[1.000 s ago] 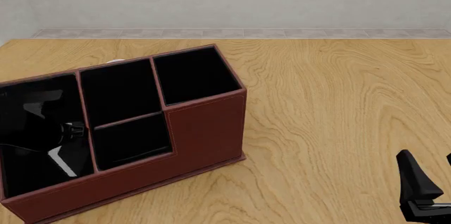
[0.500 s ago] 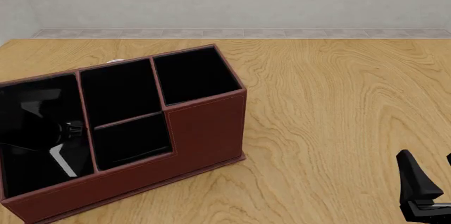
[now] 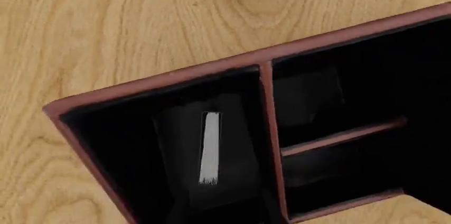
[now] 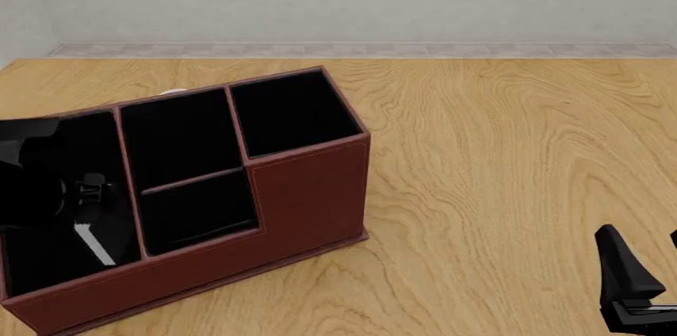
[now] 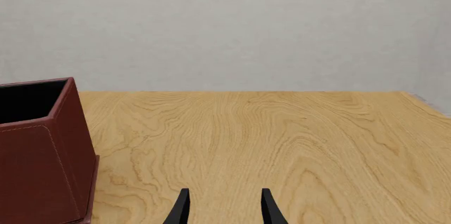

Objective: Pick up the book and place it in the left compartment of the caddy.

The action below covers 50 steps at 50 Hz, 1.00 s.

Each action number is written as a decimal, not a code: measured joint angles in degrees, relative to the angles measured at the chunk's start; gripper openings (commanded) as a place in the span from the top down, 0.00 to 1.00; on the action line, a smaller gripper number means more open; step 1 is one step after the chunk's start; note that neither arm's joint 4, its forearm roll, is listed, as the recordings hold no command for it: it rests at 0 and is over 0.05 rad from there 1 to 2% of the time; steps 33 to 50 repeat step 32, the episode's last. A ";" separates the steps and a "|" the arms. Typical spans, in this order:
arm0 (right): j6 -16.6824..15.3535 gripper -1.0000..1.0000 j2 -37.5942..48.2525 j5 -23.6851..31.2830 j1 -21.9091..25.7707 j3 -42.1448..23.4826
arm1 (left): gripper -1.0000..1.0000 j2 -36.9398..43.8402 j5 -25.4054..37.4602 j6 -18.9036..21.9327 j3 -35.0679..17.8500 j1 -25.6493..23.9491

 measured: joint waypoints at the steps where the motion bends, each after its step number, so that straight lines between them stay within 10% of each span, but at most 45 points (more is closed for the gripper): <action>1: 0.00 0.00 0.00 0.00 0.00 0.00 | 0.00 -0.78 0.71 -0.07 -0.14 -0.13; 28: 0.00 0.00 0.00 0.00 0.00 0.00 | 0.00 -26.00 21.31 -6.57 -3.27 -13.57; 50: 0.00 0.00 0.00 0.00 0.00 0.00 | 0.00 -29.61 22.86 -7.78 -2.72 -17.18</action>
